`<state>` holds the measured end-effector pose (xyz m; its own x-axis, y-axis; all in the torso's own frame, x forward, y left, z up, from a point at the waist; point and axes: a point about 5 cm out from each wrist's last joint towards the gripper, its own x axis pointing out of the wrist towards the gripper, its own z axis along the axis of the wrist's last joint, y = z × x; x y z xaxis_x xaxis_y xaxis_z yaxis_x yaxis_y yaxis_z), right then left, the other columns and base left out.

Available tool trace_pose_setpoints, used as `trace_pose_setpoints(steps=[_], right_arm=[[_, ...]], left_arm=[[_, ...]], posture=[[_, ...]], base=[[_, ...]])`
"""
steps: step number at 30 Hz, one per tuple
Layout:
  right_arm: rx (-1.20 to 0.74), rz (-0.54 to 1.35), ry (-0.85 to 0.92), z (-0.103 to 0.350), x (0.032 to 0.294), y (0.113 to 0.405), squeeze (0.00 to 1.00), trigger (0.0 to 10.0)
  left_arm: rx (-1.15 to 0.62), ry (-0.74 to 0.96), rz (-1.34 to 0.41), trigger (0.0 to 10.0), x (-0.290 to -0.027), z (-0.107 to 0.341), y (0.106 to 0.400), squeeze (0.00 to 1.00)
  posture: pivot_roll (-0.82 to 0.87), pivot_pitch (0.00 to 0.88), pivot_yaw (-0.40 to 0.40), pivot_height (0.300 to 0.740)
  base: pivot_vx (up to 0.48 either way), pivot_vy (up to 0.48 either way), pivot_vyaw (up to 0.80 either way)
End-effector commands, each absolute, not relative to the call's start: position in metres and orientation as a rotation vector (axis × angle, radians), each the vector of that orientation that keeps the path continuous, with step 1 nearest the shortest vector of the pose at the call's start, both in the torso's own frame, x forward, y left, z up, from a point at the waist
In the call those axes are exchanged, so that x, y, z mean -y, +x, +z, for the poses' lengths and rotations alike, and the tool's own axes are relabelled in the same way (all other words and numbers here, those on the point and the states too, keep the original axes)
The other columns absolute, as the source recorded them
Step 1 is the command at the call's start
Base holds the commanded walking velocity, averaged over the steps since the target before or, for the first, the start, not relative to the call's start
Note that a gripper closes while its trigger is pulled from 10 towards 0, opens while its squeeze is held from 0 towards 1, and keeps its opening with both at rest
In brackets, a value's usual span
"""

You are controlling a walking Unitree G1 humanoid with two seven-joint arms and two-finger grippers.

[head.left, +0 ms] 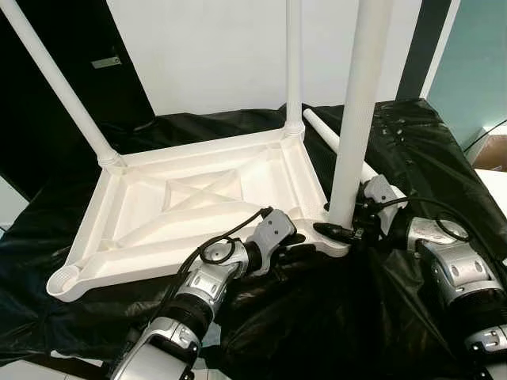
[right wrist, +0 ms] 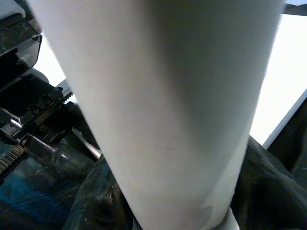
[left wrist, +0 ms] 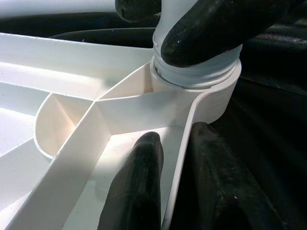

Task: Building children table

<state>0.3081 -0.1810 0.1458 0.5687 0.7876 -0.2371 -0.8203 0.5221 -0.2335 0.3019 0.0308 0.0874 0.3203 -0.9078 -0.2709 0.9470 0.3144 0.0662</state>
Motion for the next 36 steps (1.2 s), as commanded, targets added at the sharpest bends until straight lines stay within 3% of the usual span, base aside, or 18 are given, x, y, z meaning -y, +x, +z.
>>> trace_pose_setpoints(steps=[1, 5, 7, 10, 16, 20, 21, 22, 23, 28, 29, 36], right_arm=[[-0.107, 0.96, -0.328, 0.14, 0.175, 0.301, 0.0, 0.0], [-0.039, 0.751, -0.187, 0.131, 0.159, 0.297, 0.0, 0.0], [0.01, 0.538, -0.118, 0.12, 0.151, 0.288, 0.0, 0.0], [0.067, 0.359, -0.107, 0.112, 0.149, 0.275, 0.0, 0.0], [0.157, 0.21, -0.133, 0.126, 0.162, 0.281, 0.0, 0.0], [0.145, 0.239, -0.154, 0.123, 0.151, 0.28, 0.0, 0.0], [0.131, 0.273, -0.153, 0.121, 0.146, 0.279, 0.0, 10.0], [0.121, 0.295, -0.152, 0.12, 0.143, 0.279, 0.0, 10.0], [0.114, 0.349, -0.131, 0.119, 0.14, 0.278, 1.0, 10.0], [0.1, 0.428, -0.122, 0.119, 0.139, 0.28, 1.0, 10.0], [0.087, 0.452, -0.141, 0.12, 0.143, 0.284, 0.0, 10.0], [0.013, 0.751, -0.287, 0.13, 0.163, 0.293, 0.0, 10.0]], left_arm=[[-0.358, 0.226, -1.261, 10.0, -0.04, 0.057, 0.288, 0.0], [-0.357, 0.226, -1.259, 10.0, -0.039, 0.057, 0.287, 0.0], [-0.356, 0.225, -1.26, 10.0, -0.038, 0.057, 0.287, 0.0], [-0.356, 0.223, -1.263, 10.0, -0.038, 0.057, 0.287, 0.0], [-0.361, 0.224, -1.27, 10.0, -0.037, 0.056, 0.286, 0.0], [-0.361, 0.221, -1.273, 10.0, -0.036, 0.055, 0.285, 0.0], [-0.361, 0.221, -1.271, 10.0, -0.036, 0.056, 0.286, 0.0], [-0.361, 0.222, -1.27, 10.0, -0.037, 0.056, 0.286, 0.0], [-0.361, 0.222, -1.268, 10.0, -0.038, 0.056, 0.286, 0.0], [-0.363, 0.223, -1.265, 10.0, -0.039, 0.055, 0.287, 0.0], [-0.364, 0.224, -1.265, 10.0, -0.039, 0.055, 0.286, 0.0], [-0.36, 0.223, -1.267, 10.0, -0.037, 0.056, 0.287, 0.0]], posture=[[-0.09, 0.0, 0.089, 0.74], [-0.08, 0.0, 0.087, 0.74], [-0.08, 0.0, 0.087, 0.74], [-0.08, 0.0, 0.088, 0.74], [-0.09, 0.0, 0.092, 0.74], [-0.09, 0.0, 0.094, 0.74], [-0.09, 0.0, 0.094, 0.74], [-0.09, 0.0, 0.094, 0.74], [-0.08, 0.0, 0.093, 0.74], [-0.08, 0.0, 0.093, 0.74], [-0.08, 0.0, 0.093, 0.74], [-0.09, 0.0, 0.095, 0.74]], base=[[0.0, 0.0, 0.0], [0.0, 0.0, 0.0], [0.0, 0.0, 0.0], [0.0, 0.0, 0.0], [0.0, 0.0, 0.0], [0.0, 0.0, 0.0], [0.0, 0.0, 0.0], [0.0, 0.0, 0.0], [0.0, 0.0, 0.0], [0.0, 0.0, 0.0], [0.0, 0.0, 0.0], [0.0, 0.0, 0.0]])
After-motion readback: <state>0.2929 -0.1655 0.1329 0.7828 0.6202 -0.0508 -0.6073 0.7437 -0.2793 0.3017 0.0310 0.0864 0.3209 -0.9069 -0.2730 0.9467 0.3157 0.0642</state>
